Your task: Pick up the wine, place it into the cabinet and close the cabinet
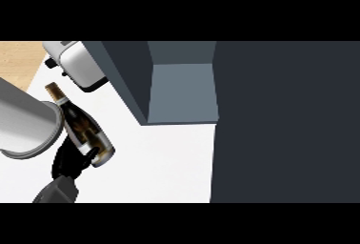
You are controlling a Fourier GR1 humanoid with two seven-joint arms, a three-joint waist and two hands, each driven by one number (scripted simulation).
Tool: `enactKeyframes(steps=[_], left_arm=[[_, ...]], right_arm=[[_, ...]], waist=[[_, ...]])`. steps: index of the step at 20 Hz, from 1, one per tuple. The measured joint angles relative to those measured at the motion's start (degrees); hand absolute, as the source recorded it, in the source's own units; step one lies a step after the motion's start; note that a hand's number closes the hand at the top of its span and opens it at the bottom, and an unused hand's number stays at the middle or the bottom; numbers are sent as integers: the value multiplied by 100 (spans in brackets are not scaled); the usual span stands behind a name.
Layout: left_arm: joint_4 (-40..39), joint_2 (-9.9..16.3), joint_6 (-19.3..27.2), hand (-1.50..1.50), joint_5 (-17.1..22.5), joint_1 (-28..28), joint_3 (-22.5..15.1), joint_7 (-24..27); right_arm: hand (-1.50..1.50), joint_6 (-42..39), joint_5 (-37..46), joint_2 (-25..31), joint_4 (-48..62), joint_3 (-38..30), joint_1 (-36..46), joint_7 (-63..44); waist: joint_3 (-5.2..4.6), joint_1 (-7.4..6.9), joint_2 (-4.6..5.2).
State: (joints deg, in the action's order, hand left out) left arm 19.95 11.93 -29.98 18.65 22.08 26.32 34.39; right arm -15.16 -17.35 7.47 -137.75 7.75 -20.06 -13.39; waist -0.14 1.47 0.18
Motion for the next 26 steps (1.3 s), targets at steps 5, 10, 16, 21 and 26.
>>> enactKeyframes(steps=[5, 10, 16, 21, 26], left_arm=[[-90, -103, 20, 150, -158, 109, -184, 137], [236, -281, 518, 150, -726, -153, -679, 752], [996, -468, 1360, 150, -1331, -570, -1201, 1524], [1818, -570, 2071, 150, -1739, -941, -1581, 1575], [2680, -805, 2688, 150, -1969, -1019, -1909, 730]], right_arm=[[-150, 72, 38, -31, 13, 63, 45, -13], [-150, 36, 54, 16, 23, 20, -7, 28], [-150, -57, 67, 34, 28, 4, -185, 193], [-150, -75, 71, 30, 16, -38, -309, 279], [-150, -111, 69, 64, -4, -51, -375, 259]], waist=[[1, -18, -1], [6, -47, -17], [30, -88, -53], [34, -126, -68], [26, -128, -57]])
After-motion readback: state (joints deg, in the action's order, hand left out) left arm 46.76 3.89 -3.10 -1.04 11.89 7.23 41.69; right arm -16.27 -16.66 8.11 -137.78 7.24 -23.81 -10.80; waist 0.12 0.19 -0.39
